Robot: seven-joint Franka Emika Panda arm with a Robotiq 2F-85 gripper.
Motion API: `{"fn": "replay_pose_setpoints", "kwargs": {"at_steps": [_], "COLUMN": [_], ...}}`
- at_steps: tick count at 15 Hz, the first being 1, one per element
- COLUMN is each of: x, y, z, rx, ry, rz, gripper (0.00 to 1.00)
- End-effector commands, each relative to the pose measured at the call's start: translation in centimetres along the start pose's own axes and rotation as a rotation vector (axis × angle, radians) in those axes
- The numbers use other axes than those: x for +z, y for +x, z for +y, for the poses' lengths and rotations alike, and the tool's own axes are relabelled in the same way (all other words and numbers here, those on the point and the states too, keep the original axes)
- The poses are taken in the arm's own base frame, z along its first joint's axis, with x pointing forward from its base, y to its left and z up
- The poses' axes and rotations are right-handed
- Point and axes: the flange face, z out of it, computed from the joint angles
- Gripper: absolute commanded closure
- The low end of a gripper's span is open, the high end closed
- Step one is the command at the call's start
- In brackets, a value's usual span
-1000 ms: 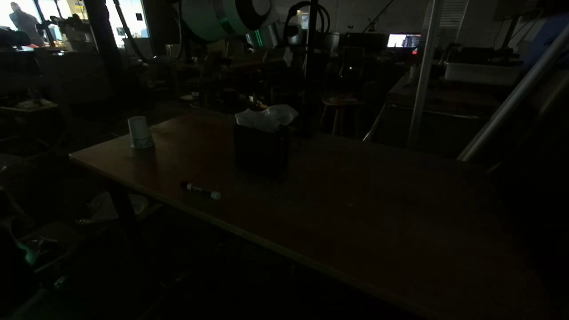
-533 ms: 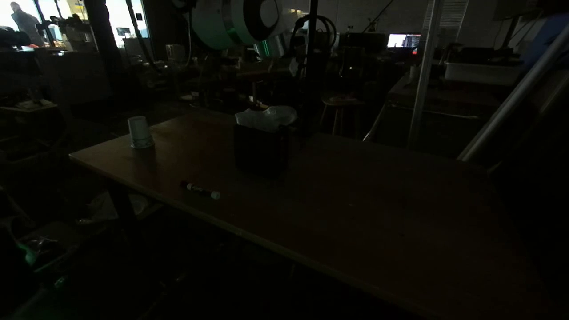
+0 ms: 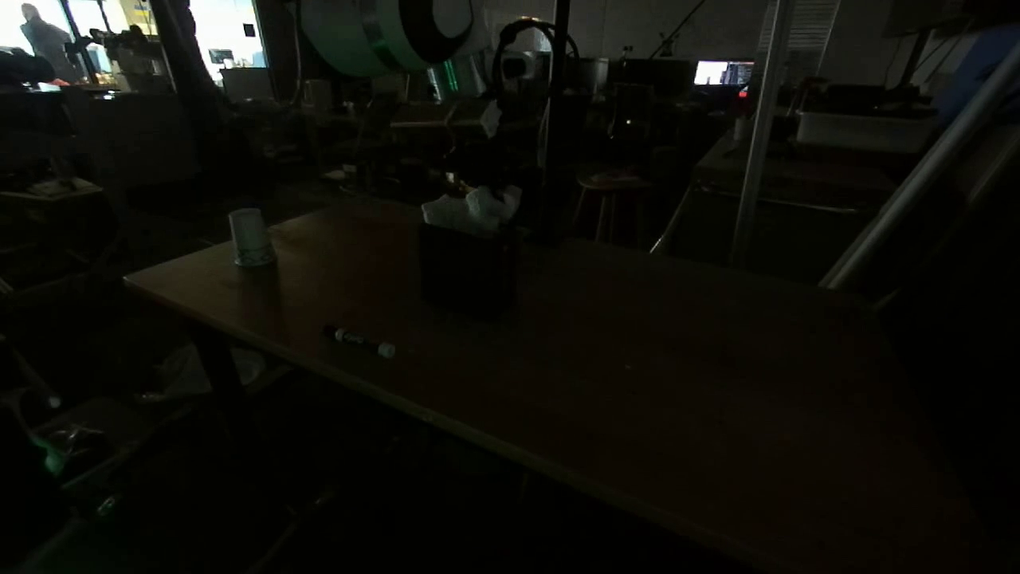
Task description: Put the white towel in the basket.
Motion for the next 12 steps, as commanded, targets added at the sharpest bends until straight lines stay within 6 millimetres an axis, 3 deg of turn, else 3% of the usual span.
{"fn": "replay_pose_setpoints", "kwargs": {"at_steps": [1, 6, 12], "x": [-3.2, -3.5, -3.5], "y": [-5.1, -9.2, -10.4], "z": [-1.9, -4.1, -5.8], "rx": [0.017, -0.018, -0.044], "ry": [-0.002, 0.003, 0.011], "rz": [0.018, -0.006, -0.005], "gripper": [1.00, 0.98, 0.98]}}
